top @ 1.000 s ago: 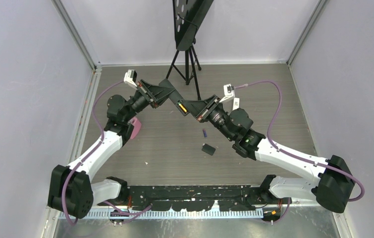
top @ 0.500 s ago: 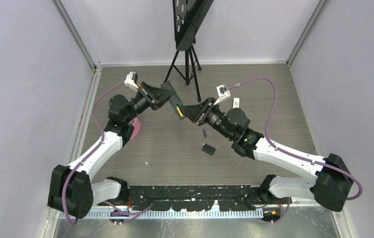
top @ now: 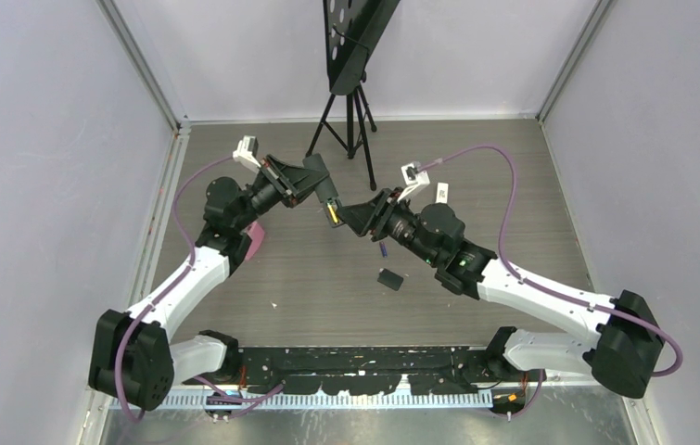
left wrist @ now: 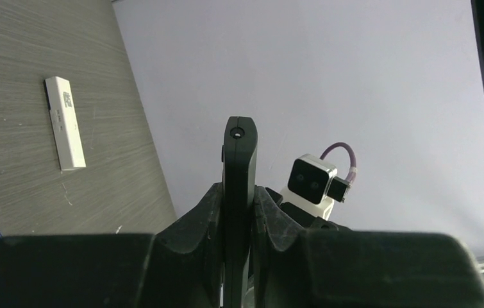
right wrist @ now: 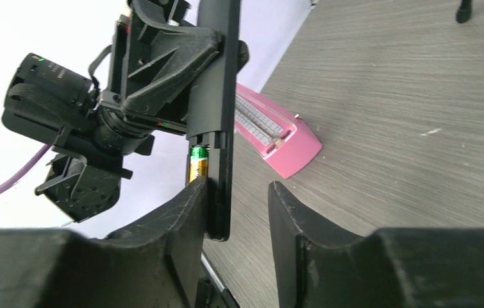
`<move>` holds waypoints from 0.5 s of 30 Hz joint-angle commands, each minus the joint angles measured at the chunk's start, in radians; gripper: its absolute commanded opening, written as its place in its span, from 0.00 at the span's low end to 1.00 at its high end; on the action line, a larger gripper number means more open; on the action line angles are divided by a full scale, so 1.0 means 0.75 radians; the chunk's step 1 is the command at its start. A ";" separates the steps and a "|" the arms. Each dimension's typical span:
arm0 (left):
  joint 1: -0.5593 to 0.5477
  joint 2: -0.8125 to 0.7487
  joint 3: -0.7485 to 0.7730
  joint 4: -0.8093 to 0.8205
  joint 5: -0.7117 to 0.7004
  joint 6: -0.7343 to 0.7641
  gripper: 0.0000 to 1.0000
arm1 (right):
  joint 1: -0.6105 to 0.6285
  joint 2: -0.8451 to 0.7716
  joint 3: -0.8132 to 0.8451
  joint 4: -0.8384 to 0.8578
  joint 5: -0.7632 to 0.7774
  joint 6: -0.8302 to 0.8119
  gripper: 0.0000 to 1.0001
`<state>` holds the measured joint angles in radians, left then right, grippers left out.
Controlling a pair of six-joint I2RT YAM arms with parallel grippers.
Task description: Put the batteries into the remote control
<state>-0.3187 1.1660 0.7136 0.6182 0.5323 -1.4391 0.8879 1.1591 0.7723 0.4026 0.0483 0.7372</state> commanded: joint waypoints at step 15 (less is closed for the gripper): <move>0.001 -0.177 -0.018 -0.415 0.096 0.804 0.00 | -0.014 -0.248 0.148 -0.819 0.310 -0.012 0.71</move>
<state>-0.3248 1.0763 0.7013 0.4683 0.5838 -1.0515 0.8967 0.9413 0.7830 0.0582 0.1814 0.7357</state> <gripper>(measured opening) 0.185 0.679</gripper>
